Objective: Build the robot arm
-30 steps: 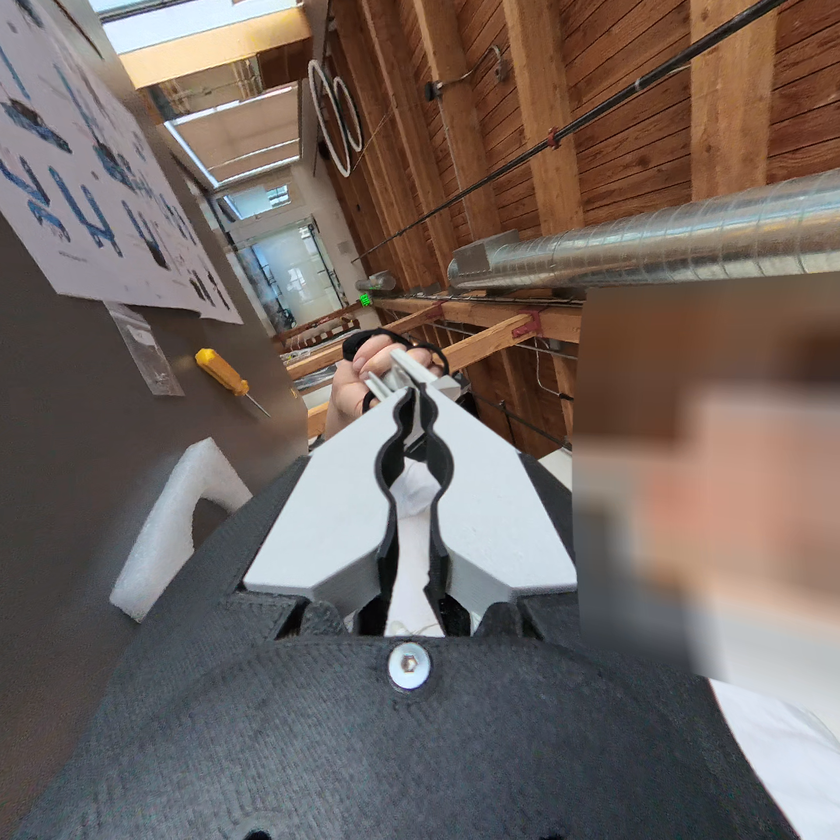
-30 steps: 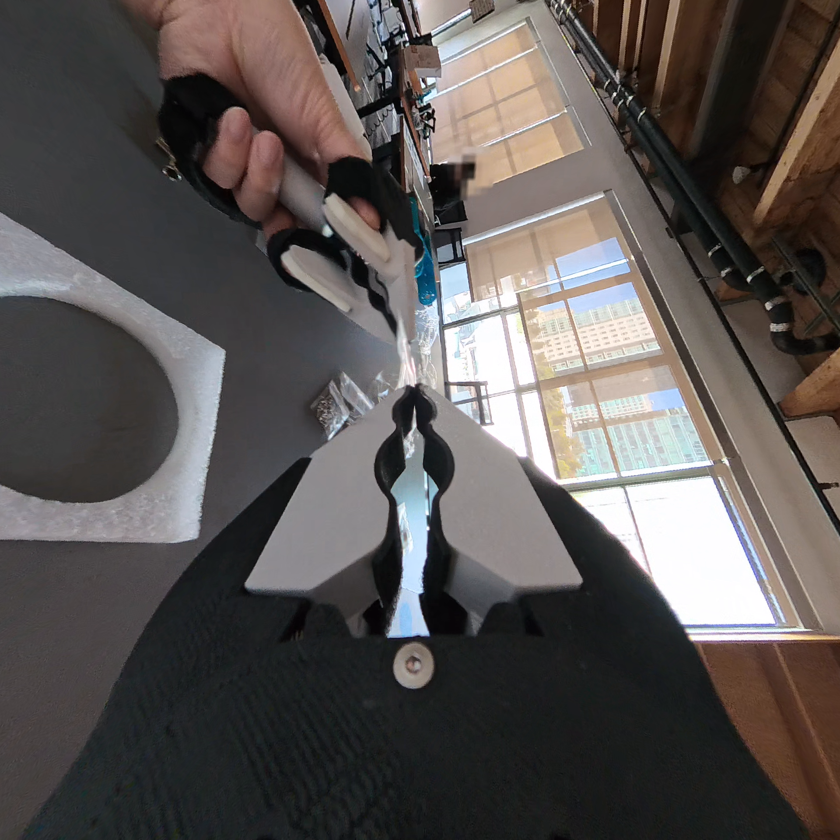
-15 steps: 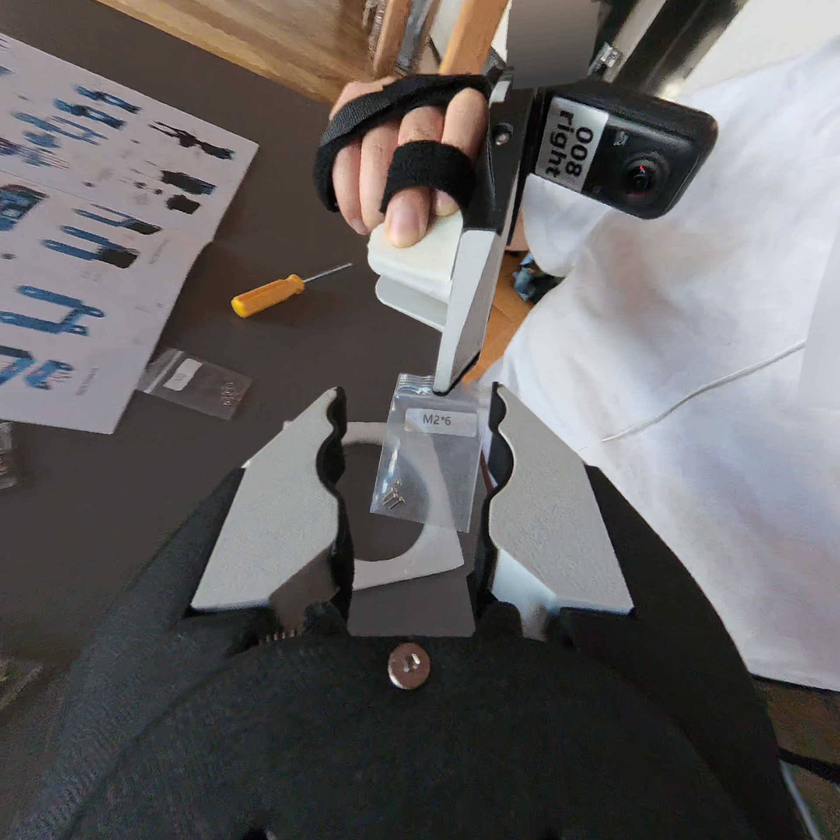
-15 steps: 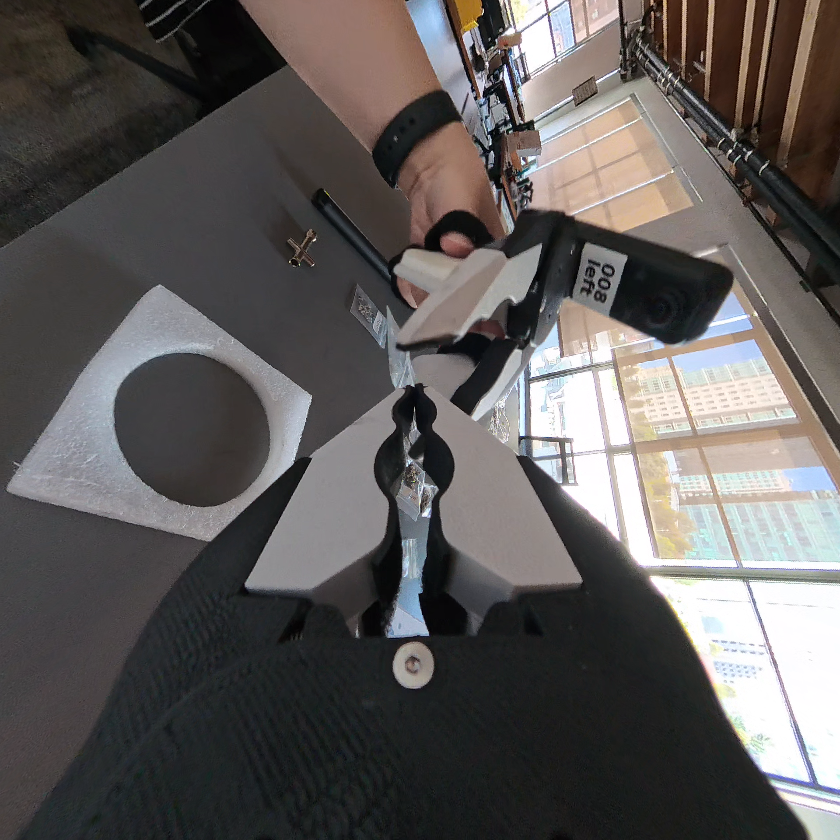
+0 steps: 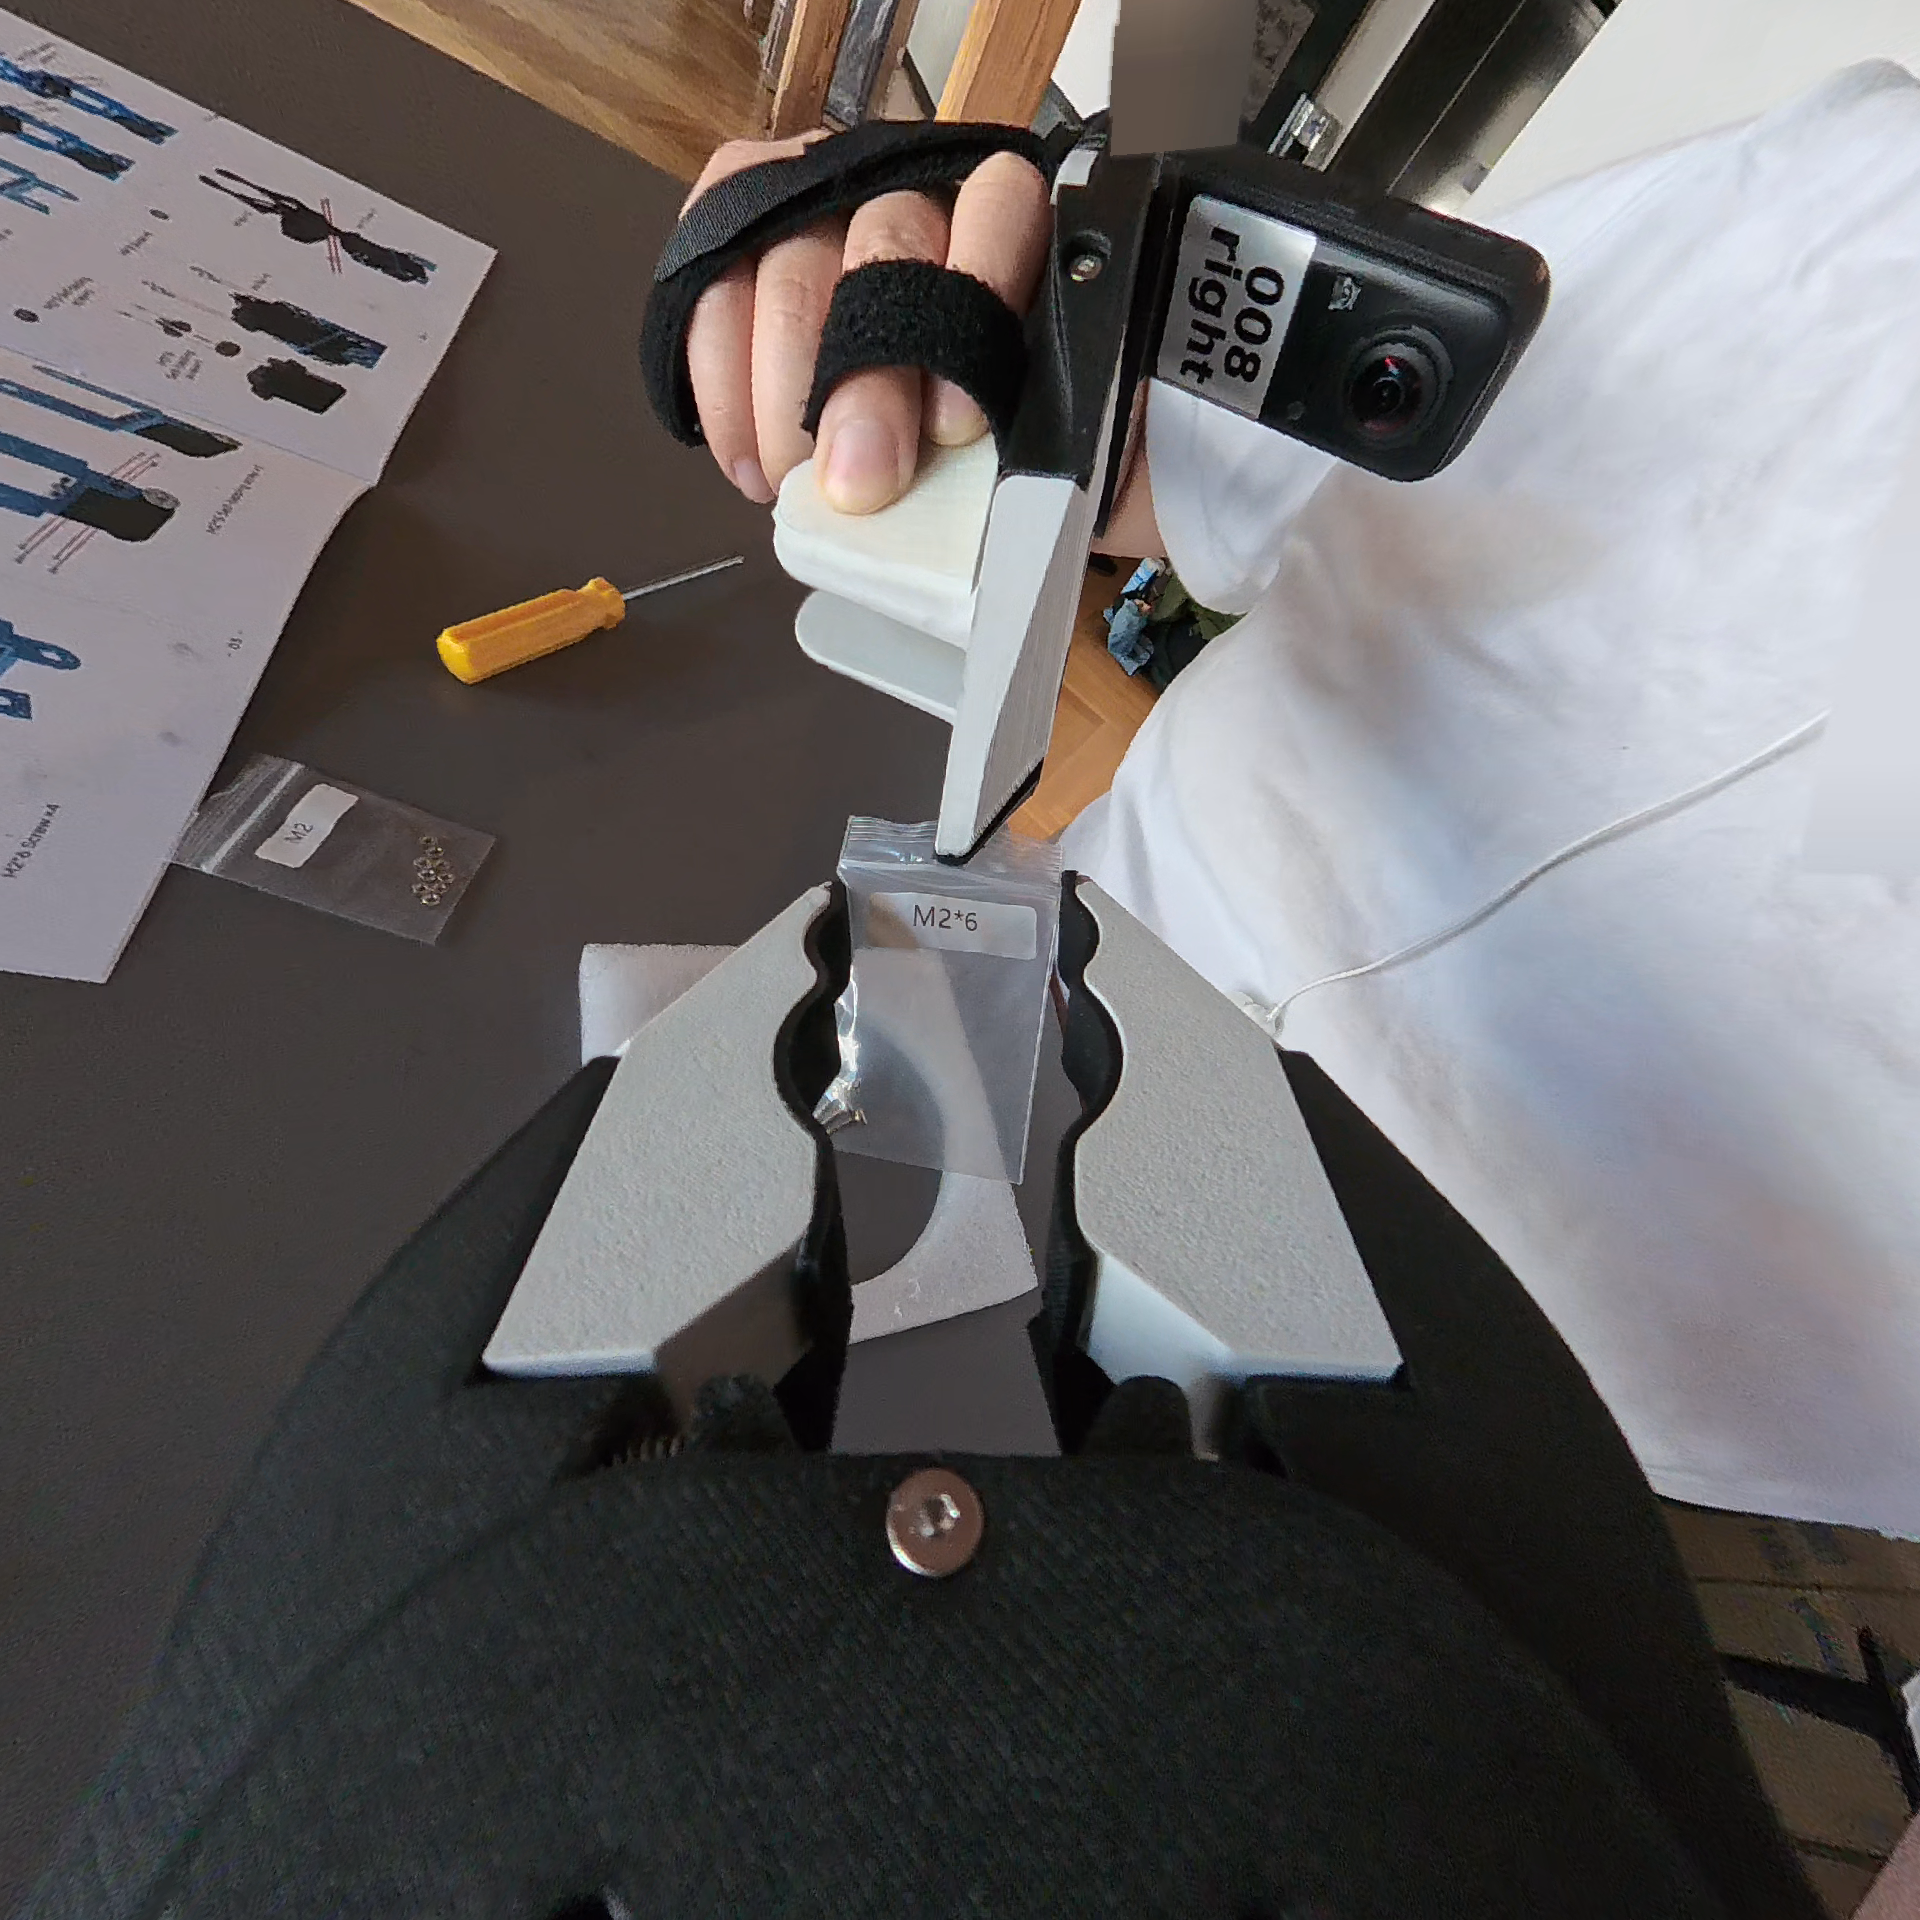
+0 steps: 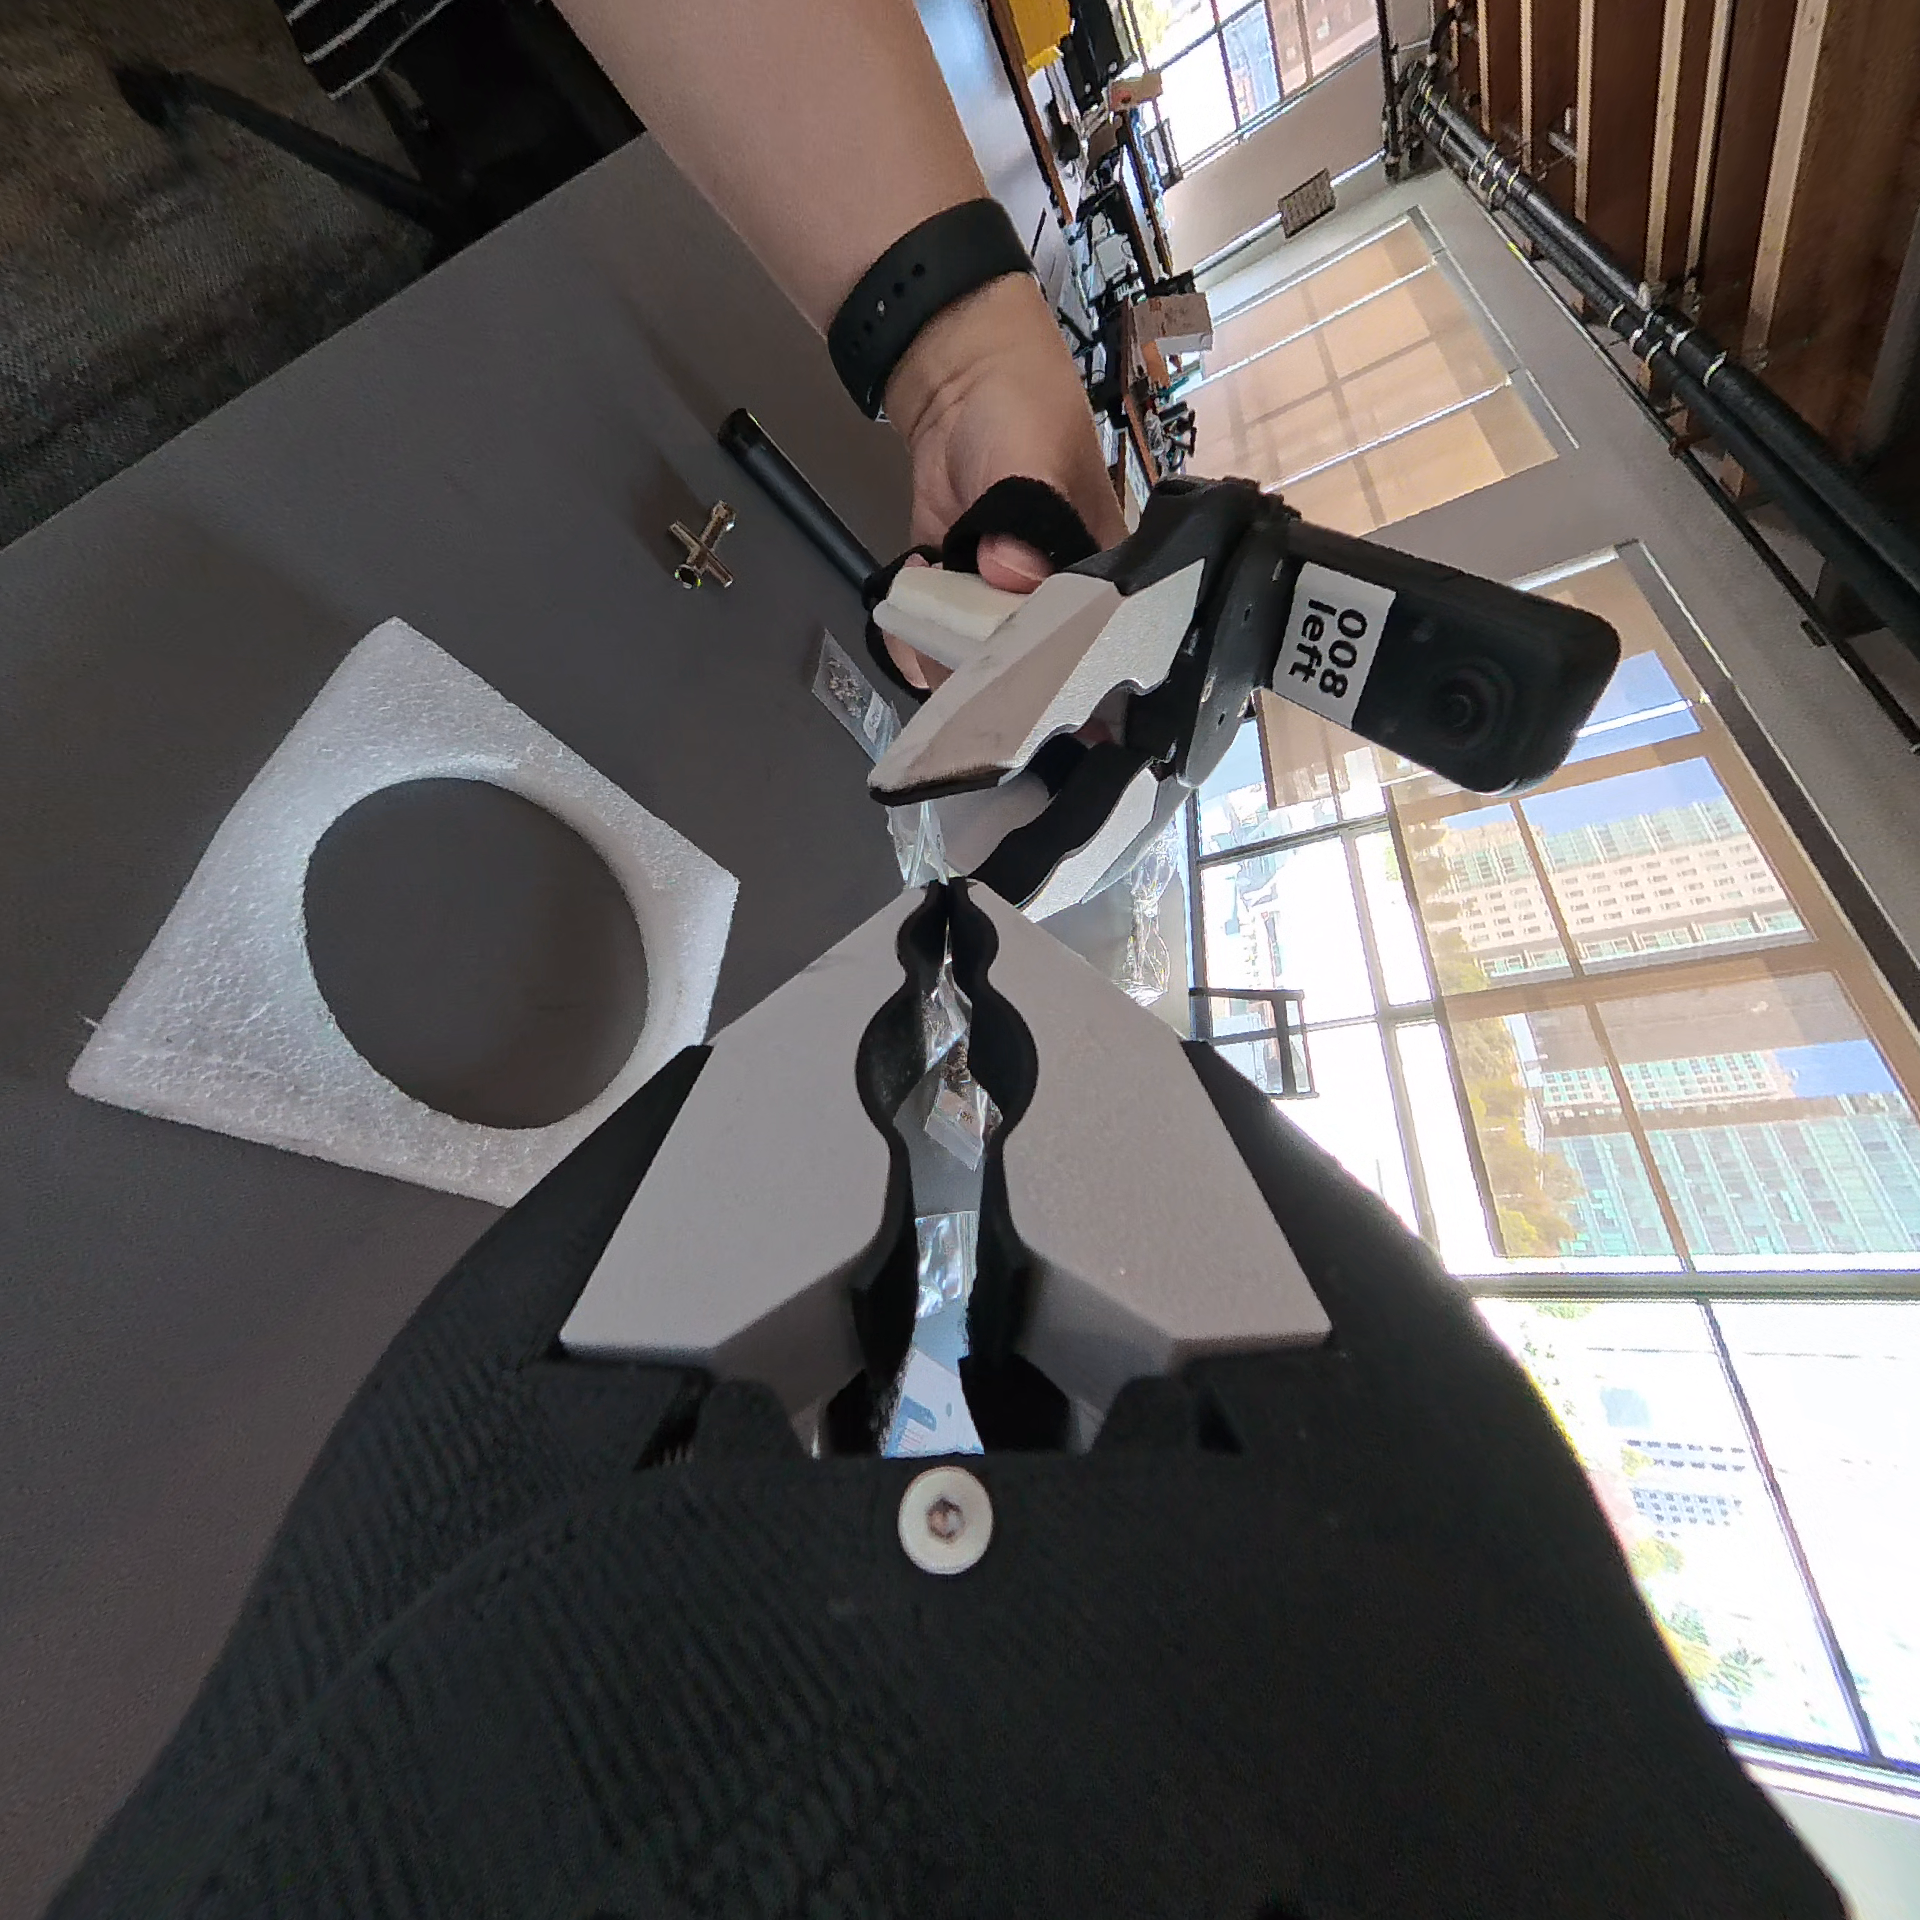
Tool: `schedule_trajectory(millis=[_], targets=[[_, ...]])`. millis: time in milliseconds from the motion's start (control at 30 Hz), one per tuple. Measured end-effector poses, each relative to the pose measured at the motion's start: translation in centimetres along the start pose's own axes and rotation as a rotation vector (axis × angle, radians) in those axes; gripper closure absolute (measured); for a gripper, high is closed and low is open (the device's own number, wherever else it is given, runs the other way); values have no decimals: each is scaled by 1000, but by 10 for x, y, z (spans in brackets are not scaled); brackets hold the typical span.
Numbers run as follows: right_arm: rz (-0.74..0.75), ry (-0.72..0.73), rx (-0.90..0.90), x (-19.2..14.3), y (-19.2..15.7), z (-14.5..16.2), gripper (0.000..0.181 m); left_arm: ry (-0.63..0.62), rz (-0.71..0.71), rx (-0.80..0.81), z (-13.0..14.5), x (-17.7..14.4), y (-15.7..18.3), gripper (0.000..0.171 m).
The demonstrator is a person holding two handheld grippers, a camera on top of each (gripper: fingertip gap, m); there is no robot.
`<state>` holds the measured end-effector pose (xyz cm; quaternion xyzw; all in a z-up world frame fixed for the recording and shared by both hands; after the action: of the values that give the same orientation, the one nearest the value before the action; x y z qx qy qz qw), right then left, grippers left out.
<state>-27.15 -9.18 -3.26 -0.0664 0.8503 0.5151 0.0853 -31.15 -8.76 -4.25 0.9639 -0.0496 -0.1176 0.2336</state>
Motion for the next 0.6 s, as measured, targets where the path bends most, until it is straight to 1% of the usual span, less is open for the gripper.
schedule_trajectory(millis=[100, 300, 400, 600], targets=[[12, 28, 38, 1, -2, 1, 181, 1, 7, -32, 3, 1, -1, 133], [54, 107, 176, 1, -4, 5, 181, 0, 1, -57, 6, 3, -3, 134], [54, 122, 250, 1, -5, 8, 181, -11, 11, -86, 7, 4, -4, 134], [52, 143, 347, -1, -3, 14, 167, -52, 23, -101, 10, 11, -6, 135]])
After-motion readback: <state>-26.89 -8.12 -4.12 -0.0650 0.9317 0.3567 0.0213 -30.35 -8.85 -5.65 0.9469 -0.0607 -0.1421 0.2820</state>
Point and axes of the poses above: each gripper's, where its closed fingertips meet, x out along the fingers, z out of its underside, y = z × x across the jaws, the point moved 3 cm from there along -x, back along the fingers, and after that the axes turned 9 degrees about y, right-handed, at the moved point
